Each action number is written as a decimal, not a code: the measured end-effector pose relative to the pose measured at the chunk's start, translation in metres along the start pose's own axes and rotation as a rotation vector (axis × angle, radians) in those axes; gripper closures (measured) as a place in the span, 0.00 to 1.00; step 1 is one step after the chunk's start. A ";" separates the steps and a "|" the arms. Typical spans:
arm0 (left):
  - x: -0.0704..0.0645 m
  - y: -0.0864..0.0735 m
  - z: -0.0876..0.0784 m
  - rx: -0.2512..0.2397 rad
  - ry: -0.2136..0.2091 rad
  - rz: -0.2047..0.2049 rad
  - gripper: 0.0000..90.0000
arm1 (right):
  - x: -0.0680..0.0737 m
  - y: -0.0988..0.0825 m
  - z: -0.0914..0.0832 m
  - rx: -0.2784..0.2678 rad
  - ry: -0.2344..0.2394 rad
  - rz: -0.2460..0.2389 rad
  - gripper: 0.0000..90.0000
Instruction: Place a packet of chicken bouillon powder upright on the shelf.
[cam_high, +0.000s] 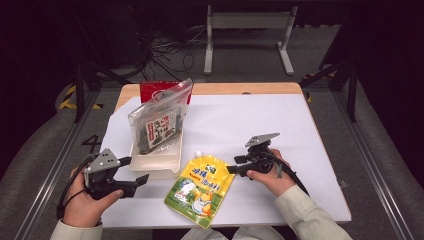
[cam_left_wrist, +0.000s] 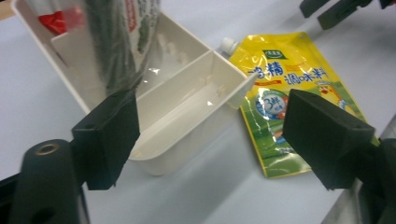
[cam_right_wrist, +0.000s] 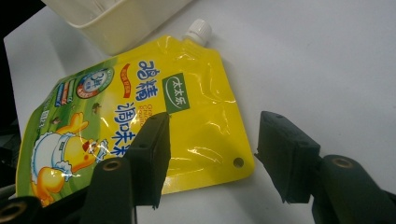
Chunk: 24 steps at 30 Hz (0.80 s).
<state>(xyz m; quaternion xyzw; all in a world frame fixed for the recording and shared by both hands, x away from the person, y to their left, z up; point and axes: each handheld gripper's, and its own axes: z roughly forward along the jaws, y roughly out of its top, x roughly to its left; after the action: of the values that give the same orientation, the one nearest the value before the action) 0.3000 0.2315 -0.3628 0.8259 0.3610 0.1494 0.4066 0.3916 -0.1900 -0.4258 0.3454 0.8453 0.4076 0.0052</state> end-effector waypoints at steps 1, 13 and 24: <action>-0.002 0.000 0.001 0.010 -0.010 0.006 0.25 | -0.001 -0.001 0.002 0.006 0.001 0.004 0.49; -0.016 -0.011 0.013 0.028 -0.100 0.038 0.42 | -0.003 -0.006 0.015 0.046 0.020 0.036 0.49; -0.025 -0.025 0.036 0.090 -0.208 0.022 0.58 | -0.004 -0.007 0.016 0.048 0.030 0.045 0.48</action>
<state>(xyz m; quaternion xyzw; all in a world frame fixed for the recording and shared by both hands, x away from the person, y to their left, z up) 0.2901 0.2032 -0.4041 0.8581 0.3142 0.0511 0.4029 0.3949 -0.1844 -0.4426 0.3581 0.8468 0.3925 -0.0249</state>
